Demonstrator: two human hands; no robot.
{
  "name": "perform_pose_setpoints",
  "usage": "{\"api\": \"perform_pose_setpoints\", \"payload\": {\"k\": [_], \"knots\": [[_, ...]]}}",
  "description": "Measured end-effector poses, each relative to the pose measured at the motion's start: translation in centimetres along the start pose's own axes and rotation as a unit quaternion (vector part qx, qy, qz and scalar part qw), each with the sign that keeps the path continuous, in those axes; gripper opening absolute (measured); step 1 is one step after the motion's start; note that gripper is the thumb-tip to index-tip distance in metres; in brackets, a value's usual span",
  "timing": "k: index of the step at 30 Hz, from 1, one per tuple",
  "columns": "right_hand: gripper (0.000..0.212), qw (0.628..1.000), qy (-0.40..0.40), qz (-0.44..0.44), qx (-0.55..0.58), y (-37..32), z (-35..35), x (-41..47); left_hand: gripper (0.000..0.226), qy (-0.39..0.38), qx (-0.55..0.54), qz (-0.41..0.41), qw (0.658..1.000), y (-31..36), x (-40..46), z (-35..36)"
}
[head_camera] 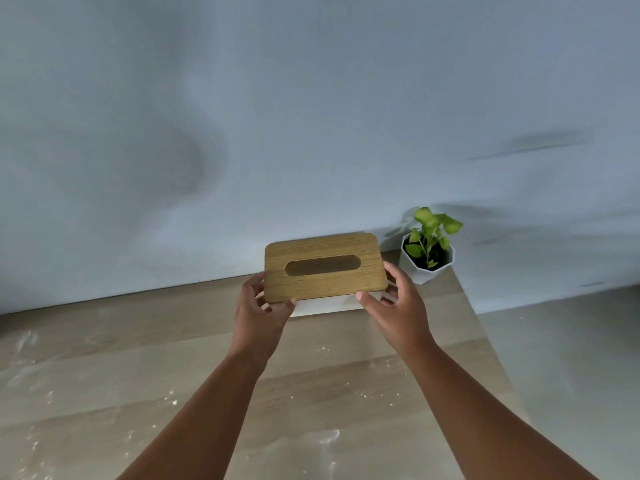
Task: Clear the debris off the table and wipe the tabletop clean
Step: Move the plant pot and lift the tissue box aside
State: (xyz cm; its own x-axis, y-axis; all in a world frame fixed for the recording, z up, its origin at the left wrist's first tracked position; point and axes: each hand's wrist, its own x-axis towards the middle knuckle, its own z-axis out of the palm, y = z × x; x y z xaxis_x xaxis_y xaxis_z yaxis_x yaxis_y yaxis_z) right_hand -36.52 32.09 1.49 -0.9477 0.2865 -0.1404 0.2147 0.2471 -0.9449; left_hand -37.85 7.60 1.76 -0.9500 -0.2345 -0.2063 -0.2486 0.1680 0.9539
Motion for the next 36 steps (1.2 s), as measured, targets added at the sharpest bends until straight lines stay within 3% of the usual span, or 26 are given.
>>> {"api": "perform_pose_setpoints", "payload": {"k": [21, 36], "knots": [[0.079, 1.000, -0.012, 0.004, 0.024, 2.9, -3.3, 1.8, 0.062, 0.005, 0.004, -0.008, 1.000, -0.1, -0.5, 4.9], [0.080, 0.997, -0.023, 0.007, -0.068, 1.9, -4.3, 2.2, 0.061, 0.023, 0.006, -0.027, 0.999, 0.6, -1.4, 5.7]]}}
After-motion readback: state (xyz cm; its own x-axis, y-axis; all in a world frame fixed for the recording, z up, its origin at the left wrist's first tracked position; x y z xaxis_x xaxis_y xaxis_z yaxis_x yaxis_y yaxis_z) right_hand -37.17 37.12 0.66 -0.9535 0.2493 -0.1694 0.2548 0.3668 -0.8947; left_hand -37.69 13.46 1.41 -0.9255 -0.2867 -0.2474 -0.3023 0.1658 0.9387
